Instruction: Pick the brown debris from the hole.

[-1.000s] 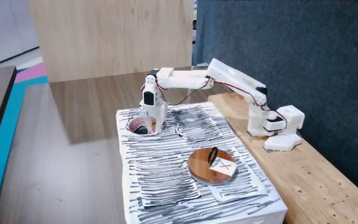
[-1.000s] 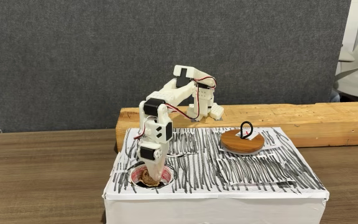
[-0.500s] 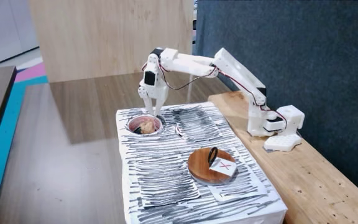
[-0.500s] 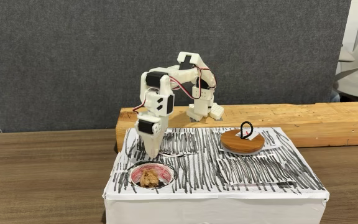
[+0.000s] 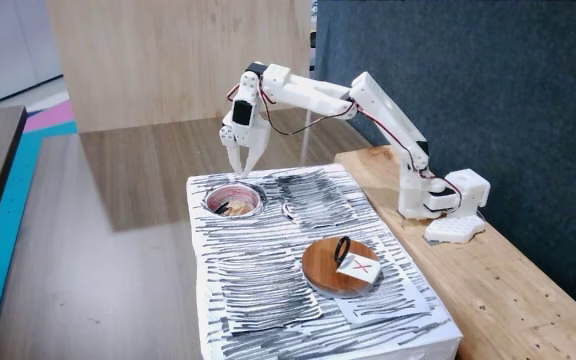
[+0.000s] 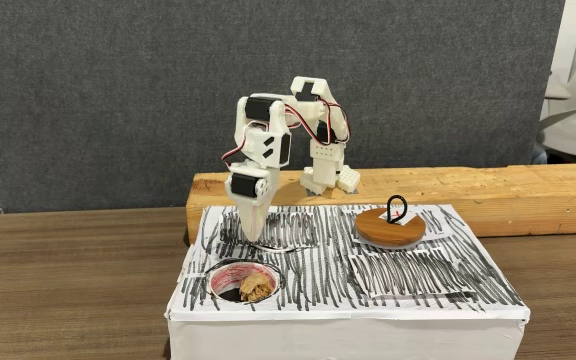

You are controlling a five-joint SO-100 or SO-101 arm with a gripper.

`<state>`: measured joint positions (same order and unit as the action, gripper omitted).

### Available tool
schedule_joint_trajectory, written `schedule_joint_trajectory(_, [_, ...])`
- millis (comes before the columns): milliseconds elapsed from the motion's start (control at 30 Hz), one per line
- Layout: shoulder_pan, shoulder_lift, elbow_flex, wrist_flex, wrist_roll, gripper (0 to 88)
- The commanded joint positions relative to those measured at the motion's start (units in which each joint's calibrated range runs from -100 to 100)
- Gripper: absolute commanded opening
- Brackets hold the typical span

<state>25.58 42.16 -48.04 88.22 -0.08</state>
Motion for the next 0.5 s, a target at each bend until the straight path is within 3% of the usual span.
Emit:
schedule_joint_trajectory(0, [-0.29, -2.38, -0.19, 0.55, -0.18, 1.4])
schedule_joint_trajectory(300, [-0.43, -2.29, -0.10, 0.55, -0.13, 2.1])
schedule_joint_trajectory(467, [-0.51, -2.21, -0.10, 0.55, -0.08, 12.0])
